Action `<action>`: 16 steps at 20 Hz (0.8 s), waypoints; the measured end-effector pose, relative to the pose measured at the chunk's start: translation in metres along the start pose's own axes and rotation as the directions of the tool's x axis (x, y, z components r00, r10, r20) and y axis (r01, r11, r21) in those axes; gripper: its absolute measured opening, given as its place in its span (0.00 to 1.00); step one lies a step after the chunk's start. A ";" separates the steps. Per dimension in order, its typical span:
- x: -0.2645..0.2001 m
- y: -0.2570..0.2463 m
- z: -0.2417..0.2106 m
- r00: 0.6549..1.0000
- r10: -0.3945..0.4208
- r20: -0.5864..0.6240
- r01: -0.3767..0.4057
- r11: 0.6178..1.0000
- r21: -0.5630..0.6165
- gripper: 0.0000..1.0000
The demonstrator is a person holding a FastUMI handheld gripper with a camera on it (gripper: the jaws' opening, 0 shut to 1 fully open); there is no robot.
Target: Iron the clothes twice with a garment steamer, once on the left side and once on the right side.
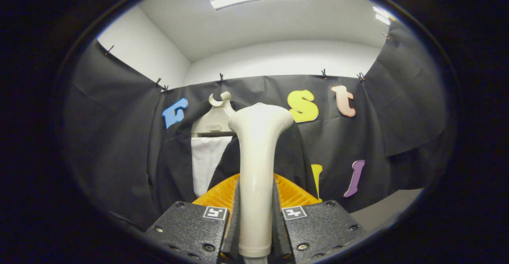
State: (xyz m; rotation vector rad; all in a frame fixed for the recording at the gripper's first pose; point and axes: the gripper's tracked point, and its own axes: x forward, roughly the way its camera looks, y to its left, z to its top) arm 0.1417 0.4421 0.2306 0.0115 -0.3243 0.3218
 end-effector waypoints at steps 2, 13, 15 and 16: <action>-0.004 0.002 -0.013 1.000 0.003 -0.031 -0.002 1.000 0.008 0.37; -0.039 -0.010 -0.086 0.980 -0.034 -0.196 0.035 0.999 0.000 0.37; -0.048 -0.010 -0.096 0.977 -0.034 -0.213 0.033 0.999 -0.007 0.37; -0.052 -0.010 -0.100 0.975 -0.034 -0.221 0.033 0.999 -0.007 0.37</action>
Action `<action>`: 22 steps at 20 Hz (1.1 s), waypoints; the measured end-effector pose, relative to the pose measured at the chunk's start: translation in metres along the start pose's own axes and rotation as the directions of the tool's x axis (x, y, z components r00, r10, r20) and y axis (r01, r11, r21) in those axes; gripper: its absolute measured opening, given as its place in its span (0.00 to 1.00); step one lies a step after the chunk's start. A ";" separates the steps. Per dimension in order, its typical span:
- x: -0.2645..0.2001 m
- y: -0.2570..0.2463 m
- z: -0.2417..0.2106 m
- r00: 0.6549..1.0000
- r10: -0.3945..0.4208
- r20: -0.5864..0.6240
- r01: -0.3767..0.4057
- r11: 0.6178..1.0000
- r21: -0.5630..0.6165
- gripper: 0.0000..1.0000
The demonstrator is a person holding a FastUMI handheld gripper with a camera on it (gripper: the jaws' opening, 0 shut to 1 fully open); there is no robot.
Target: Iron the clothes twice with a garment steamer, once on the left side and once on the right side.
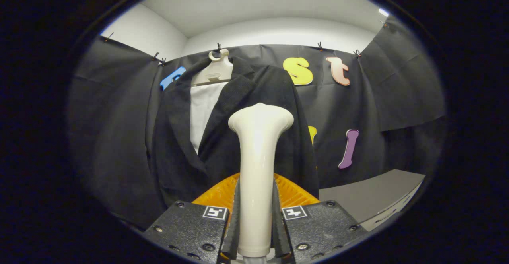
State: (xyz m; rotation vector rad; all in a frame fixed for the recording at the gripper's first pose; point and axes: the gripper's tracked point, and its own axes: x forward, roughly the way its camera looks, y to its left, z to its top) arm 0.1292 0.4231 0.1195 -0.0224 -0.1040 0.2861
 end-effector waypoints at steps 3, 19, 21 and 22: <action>-0.010 0.001 -0.019 1.000 0.006 -0.030 -0.006 1.000 -0.005 0.37; -0.061 -0.006 -0.136 0.965 -0.002 -0.260 -0.004 1.000 -0.025 0.37; -0.064 -0.007 -0.149 0.954 -0.001 -0.300 -0.006 1.000 -0.023 0.37; -0.067 -0.007 -0.156 0.948 0.001 -0.318 -0.007 1.000 -0.016 0.37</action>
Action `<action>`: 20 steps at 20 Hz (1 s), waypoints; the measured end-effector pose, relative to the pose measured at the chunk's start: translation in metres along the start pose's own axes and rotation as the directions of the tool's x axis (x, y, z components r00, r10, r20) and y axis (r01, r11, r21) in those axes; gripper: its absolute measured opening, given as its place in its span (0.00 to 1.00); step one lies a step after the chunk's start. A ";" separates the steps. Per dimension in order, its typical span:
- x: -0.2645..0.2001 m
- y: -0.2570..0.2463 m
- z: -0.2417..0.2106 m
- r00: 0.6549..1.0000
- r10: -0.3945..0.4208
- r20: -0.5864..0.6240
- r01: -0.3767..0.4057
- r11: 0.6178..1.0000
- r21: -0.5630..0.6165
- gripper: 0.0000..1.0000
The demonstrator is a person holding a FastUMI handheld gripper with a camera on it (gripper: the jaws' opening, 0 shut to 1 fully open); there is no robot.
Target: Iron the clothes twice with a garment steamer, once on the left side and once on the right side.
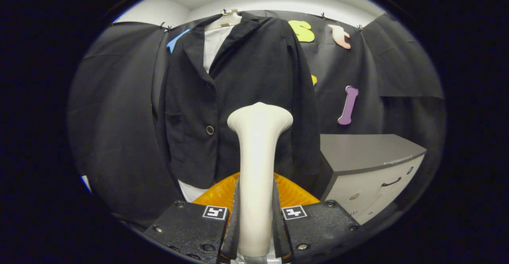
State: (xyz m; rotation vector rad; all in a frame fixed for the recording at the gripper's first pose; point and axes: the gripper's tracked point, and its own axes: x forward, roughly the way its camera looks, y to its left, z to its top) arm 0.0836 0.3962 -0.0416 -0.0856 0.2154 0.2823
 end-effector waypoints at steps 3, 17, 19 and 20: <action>-0.003 -0.004 -0.021 0.999 -0.001 -0.045 0.002 1.000 0.014 0.37; 0.003 -0.003 -0.120 0.959 0.018 -0.282 -0.010 1.000 0.029 0.37; 0.003 -0.003 -0.128 0.953 0.016 -0.301 -0.010 1.000 0.023 0.37; 0.004 -0.003 -0.131 0.950 0.015 -0.310 -0.010 1.000 0.019 0.37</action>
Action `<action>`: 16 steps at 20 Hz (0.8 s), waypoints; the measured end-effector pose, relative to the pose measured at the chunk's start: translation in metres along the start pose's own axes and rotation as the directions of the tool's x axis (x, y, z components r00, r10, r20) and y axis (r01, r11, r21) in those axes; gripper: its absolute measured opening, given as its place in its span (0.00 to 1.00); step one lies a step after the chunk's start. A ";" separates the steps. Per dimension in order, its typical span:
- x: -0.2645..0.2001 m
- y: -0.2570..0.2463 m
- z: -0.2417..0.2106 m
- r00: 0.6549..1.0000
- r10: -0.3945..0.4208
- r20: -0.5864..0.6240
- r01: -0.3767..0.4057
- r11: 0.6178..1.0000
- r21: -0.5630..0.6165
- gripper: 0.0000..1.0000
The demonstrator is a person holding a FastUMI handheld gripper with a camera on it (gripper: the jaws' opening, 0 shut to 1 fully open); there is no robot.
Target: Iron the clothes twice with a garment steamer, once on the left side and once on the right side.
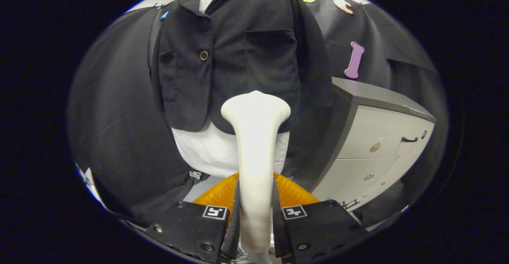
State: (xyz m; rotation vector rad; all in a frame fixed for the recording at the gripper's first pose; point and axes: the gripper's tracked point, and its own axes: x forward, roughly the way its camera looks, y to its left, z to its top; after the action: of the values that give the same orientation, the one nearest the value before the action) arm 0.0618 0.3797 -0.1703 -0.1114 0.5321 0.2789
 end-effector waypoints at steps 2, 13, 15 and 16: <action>0.001 0.001 -0.007 1.000 -0.003 -0.021 0.002 1.000 -0.004 0.37; -0.094 0.055 0.175 0.890 0.081 0.448 -0.071 0.997 -0.038 0.37; -0.107 0.078 0.212 0.834 0.129 0.536 -0.101 0.992 -0.081 0.37; -0.115 0.091 0.230 0.801 0.156 0.578 -0.116 0.988 -0.106 0.37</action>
State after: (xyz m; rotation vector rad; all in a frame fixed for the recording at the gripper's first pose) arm 0.0523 0.4809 0.0832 -0.0443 -0.0908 0.4520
